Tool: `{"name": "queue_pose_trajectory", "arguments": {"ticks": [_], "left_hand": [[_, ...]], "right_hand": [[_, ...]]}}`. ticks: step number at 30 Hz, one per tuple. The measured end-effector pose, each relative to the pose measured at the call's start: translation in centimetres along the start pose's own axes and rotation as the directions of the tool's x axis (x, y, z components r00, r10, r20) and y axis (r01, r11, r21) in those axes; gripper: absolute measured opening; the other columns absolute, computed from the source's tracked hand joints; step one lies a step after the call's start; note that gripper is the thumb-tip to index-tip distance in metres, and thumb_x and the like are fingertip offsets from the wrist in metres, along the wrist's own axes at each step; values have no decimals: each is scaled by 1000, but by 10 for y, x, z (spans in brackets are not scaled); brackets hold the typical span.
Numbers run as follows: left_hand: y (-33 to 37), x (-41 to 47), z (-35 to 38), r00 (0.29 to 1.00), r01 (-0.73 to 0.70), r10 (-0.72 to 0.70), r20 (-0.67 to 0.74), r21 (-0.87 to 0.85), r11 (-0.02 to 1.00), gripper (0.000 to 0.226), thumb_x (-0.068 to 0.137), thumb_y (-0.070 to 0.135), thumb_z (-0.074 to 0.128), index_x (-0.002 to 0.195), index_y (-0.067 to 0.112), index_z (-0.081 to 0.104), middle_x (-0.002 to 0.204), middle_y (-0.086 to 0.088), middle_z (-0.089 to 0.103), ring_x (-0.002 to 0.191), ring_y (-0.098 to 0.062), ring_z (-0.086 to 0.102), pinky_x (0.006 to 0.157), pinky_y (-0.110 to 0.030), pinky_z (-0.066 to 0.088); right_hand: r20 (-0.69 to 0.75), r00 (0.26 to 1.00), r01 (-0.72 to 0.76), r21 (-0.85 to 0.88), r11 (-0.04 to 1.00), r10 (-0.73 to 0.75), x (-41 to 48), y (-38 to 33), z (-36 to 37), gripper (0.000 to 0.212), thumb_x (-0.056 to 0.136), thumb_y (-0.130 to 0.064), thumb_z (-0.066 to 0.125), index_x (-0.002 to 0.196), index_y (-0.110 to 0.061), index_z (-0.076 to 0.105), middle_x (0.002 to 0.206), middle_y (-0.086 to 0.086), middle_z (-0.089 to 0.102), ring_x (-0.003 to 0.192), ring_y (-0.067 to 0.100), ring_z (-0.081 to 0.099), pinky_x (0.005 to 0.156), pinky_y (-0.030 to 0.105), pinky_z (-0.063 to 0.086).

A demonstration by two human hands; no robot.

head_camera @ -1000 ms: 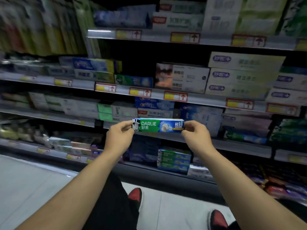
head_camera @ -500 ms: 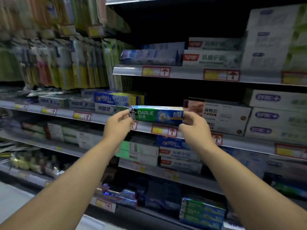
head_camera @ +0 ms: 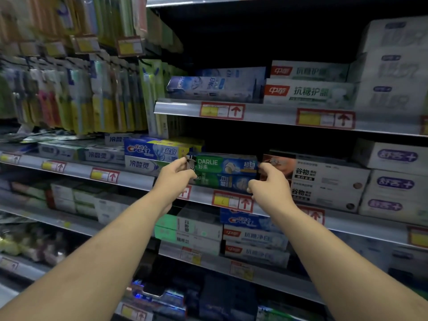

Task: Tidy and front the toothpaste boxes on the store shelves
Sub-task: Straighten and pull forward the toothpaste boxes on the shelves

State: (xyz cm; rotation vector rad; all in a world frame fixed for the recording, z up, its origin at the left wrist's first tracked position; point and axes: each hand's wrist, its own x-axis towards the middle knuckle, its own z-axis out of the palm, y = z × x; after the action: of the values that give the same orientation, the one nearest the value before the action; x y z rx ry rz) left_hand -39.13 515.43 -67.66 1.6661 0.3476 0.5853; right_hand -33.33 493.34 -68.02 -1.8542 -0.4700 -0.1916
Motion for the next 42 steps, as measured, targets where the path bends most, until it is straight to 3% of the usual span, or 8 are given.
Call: {"name": "queue_pose_trajectory", "arguments": {"ticks": [3, 9, 14, 18, 22, 27, 33, 42], "left_hand": [[0, 3, 6, 999, 41, -42, 29, 25, 999, 74, 91, 12, 66, 156, 29, 35, 150, -2, 49, 121, -26, 58, 82, -36, 55], [-3, 9, 12, 997, 82, -83, 11, 25, 996, 74, 92, 13, 66, 157, 26, 34, 155, 0, 44, 122, -26, 55, 99, -43, 53], [-9, 14, 19, 997, 73, -73, 6, 67, 995, 74, 93, 11, 65, 158, 19, 31, 132, 4, 55, 80, -14, 53, 102, -45, 52], [-10, 15, 21, 998, 68, -69, 2, 146, 987, 78, 85, 20, 72, 156, 21, 37, 152, -3, 47, 128, -27, 52, 109, -51, 45], [-7, 10, 23, 997, 62, -73, 29, 265, 962, 89, 78, 36, 72, 156, 19, 33, 153, -4, 36, 127, -30, 50, 107, -52, 46], [0, -13, 33, 977, -203, 193, 89, 656, 727, 72, 94, 35, 64, 156, 19, 30, 147, -6, 31, 131, -34, 39, 103, -45, 41], [14, -64, 70, 827, -535, 361, 431, 800, 270, 71, 92, 51, 58, 154, 29, 32, 145, 1, 43, 131, -28, 38, 105, -45, 41], [3, -124, 171, 753, -657, 331, 569, 671, 342, 72, 91, 56, 60, 152, 28, 33, 143, 4, 46, 129, -24, 43, 103, -42, 45]], "right_hand": [[-1, 1000, -26, -35, 999, 26, 0, 8, 1, 64, 99, -6, 54, 157, -24, 33, 135, 9, 60, 86, 34, 71, 59, 34, 55], [-1, 1000, 5, -80, 997, -5, 7, 20, 4, 63, 100, -9, 54, 157, -23, 33, 138, 11, 50, 53, 12, 48, 39, 15, 36], [-2, 1000, -28, -106, 994, 28, 11, 23, 11, 68, 100, -10, 54, 160, -21, 25, 138, 11, 50, 57, 14, 50, 38, 14, 35], [-4, 999, -45, -129, 991, 45, 10, 25, 16, 67, 99, -9, 54, 159, -20, 27, 136, 11, 50, 64, 18, 54, 45, 21, 39], [-5, 999, -36, -170, 985, 36, 6, 21, 13, 60, 99, -10, 55, 155, -20, 35, 140, 9, 43, 71, 22, 60, 52, 29, 46], [25, 999, 51, -311, 949, -46, -6, 16, -6, 61, 99, -15, 56, 155, -21, 34, 151, 7, 34, 72, 17, 59, 57, 25, 47], [181, 955, 295, -657, 694, -235, -29, 13, -51, 58, 98, -28, 60, 151, -21, 37, 139, 0, 43, 124, 24, 50, 93, 39, 50], [164, 983, 181, -740, 648, -87, -73, 52, -157, 62, 98, -33, 61, 153, -22, 34, 148, 1, 43, 133, 25, 45, 103, 41, 46]]}}
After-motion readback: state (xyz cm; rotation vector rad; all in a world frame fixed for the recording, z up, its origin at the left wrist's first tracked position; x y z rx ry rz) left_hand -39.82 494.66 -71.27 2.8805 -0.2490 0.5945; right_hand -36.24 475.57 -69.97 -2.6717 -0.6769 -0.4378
